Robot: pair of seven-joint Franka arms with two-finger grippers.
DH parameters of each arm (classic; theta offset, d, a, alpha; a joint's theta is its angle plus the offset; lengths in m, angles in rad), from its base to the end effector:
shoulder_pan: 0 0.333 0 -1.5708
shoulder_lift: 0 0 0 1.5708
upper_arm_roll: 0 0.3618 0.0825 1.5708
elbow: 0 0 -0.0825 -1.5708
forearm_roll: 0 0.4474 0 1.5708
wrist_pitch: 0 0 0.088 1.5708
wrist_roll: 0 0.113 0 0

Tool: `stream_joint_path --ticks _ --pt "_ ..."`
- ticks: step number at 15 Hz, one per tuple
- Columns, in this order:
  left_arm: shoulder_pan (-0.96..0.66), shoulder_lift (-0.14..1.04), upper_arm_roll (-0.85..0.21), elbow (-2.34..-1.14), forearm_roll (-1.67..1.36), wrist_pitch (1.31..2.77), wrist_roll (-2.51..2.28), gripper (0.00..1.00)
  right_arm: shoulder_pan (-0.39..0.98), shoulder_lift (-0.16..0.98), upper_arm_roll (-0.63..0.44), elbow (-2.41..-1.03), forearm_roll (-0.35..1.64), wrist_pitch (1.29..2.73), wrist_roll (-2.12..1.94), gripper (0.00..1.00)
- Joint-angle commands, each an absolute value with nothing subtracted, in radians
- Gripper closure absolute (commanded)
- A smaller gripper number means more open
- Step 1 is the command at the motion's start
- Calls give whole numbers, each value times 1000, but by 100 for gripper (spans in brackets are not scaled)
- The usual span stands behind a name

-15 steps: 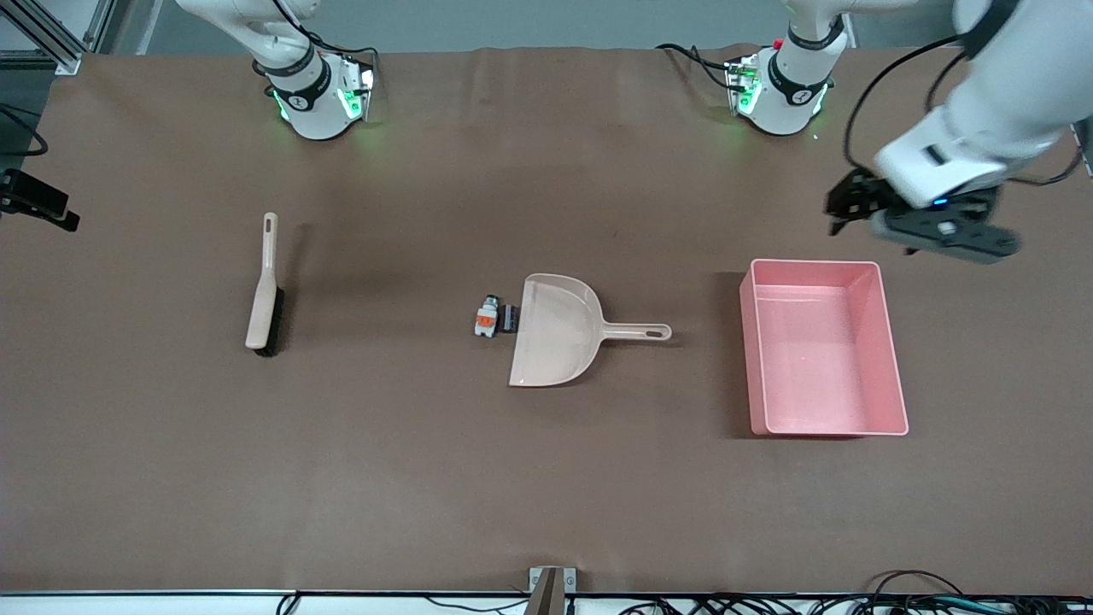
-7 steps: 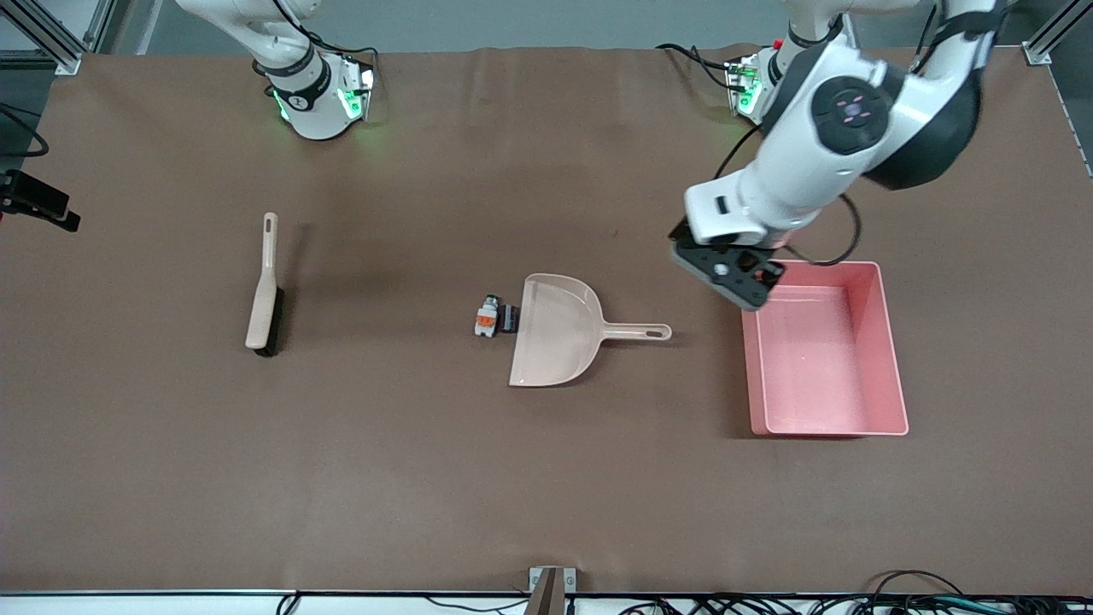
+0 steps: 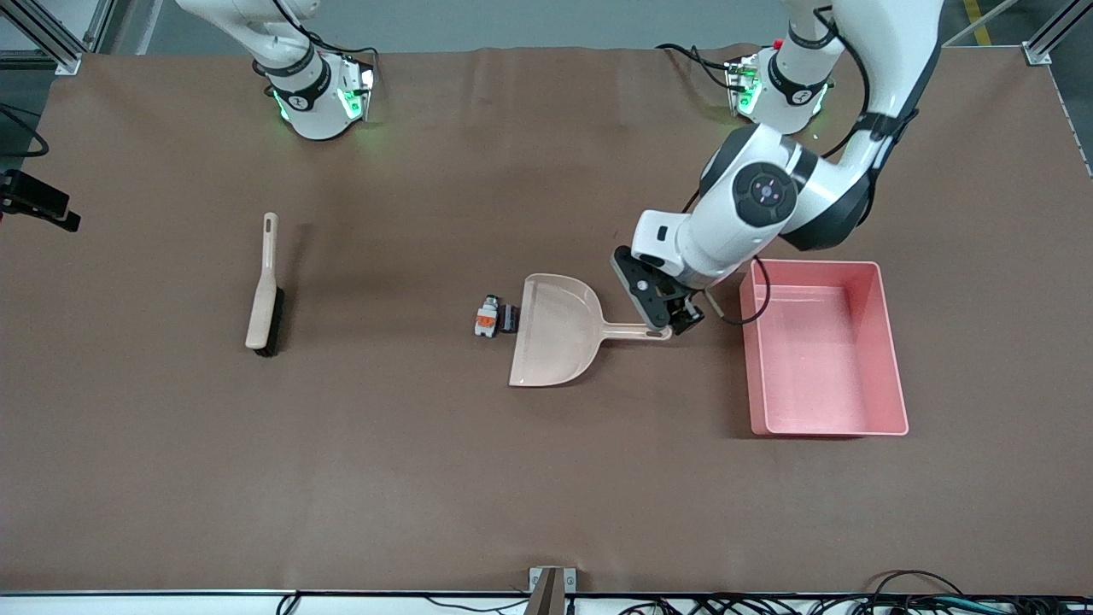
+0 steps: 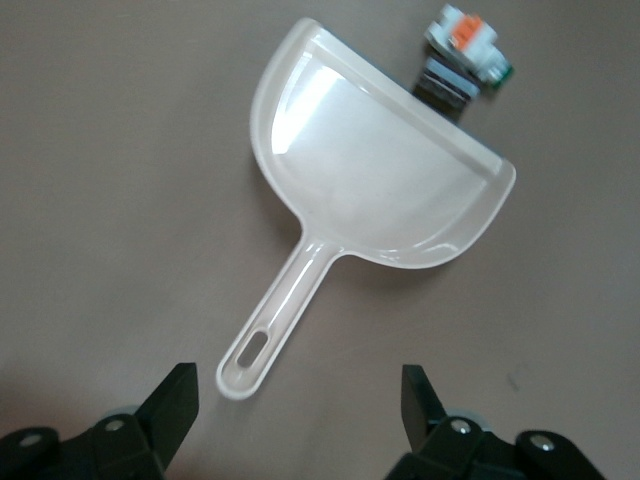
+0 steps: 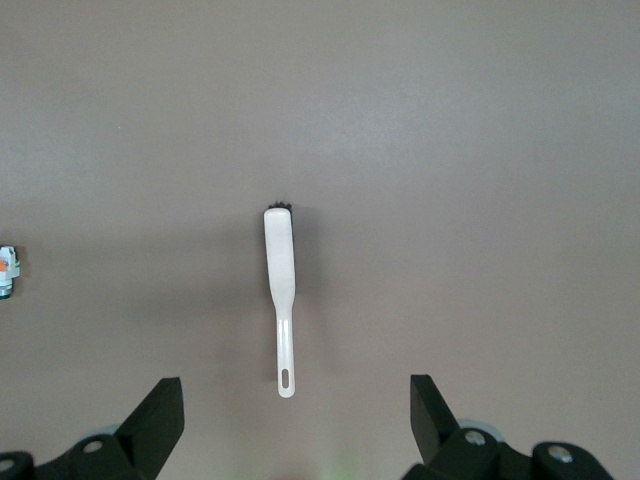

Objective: Clean e-waste and dump in bin
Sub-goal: 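Lower the left gripper and close it on the dustpan handle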

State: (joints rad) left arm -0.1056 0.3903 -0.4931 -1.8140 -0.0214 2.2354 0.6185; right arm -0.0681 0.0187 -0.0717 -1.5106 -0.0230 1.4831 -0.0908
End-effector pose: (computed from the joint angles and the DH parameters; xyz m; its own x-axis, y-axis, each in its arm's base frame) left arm 0.6047 -0.3804 0.3578 0.3975 -0.9014 0.1715 -0.9166 -0.3813 0.1204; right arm 0.6092 -0.0880 0.6773 0.9975 -0.0509 -0.0481 -0.0500 -0.9985 0.0200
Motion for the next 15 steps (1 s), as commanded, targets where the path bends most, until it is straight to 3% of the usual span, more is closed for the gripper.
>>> stream_joint_path --ticks 1,2,6,15 --pt "-107 445 -518 -1809 -18 2288 748 15 -74 3 -71 -1525 -14 1482 -94 0" --pt "-132 466 -518 -1809 1 2305 770 20 -75 3 -71 -1525 -14 1483 -95 0" --pt "-164 544 -518 -1809 138 2405 781 26 -74 3 -71 -1525 -14 1486 -97 0" --pt "-164 587 -518 -1807 179 2444 867 26 -75 3 -71 -1525 -14 1486 -97 0"
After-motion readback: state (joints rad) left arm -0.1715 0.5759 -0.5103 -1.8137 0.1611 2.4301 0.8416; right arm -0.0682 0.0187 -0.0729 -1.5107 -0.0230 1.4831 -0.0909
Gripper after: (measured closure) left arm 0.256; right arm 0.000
